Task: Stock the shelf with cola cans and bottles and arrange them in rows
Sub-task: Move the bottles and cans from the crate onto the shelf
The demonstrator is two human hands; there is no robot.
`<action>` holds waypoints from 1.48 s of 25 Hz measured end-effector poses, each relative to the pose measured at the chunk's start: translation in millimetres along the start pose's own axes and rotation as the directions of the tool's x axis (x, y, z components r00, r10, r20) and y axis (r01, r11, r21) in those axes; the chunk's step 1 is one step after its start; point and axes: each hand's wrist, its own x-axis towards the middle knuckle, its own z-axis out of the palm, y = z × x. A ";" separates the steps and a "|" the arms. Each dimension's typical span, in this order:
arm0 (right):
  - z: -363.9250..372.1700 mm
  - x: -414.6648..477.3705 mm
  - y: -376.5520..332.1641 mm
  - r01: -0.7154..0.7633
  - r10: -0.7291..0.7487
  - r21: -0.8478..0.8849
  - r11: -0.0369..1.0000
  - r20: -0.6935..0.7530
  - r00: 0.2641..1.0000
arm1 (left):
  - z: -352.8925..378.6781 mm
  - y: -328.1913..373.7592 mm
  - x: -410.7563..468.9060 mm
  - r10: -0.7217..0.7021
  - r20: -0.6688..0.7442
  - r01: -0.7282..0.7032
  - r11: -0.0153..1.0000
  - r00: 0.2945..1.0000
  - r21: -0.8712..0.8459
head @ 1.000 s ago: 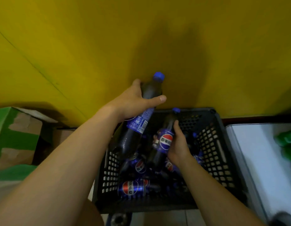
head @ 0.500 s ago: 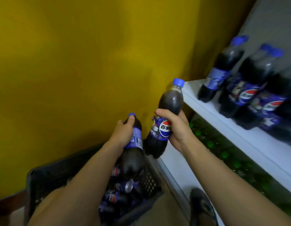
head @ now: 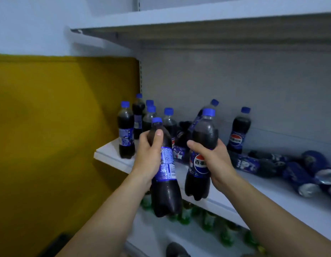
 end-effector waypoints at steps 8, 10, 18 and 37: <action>-64.5 62.0 33.3 0.044 -0.055 -0.111 0.993 -0.102 0.993 | 102.3 -36.4 40.9 0.213 0.226 -0.264 0.938 0.950 0.225; -72.0 71.6 39.9 0.062 -0.073 -0.126 0.990 -0.090 0.993 | 112.8 -51.2 52.3 0.223 0.170 -0.258 0.939 0.960 0.226; -82.6 83.1 82.3 0.199 -0.213 -0.290 0.936 -0.018 0.977 | 137.1 -92.8 81.2 0.073 0.017 -0.075 0.955 0.997 0.287; -86.2 -14.3 106.2 0.193 -0.147 -0.682 0.705 0.125 0.981 | 138.0 -87.6 39.1 -0.025 -0.091 0.039 0.988 0.996 0.151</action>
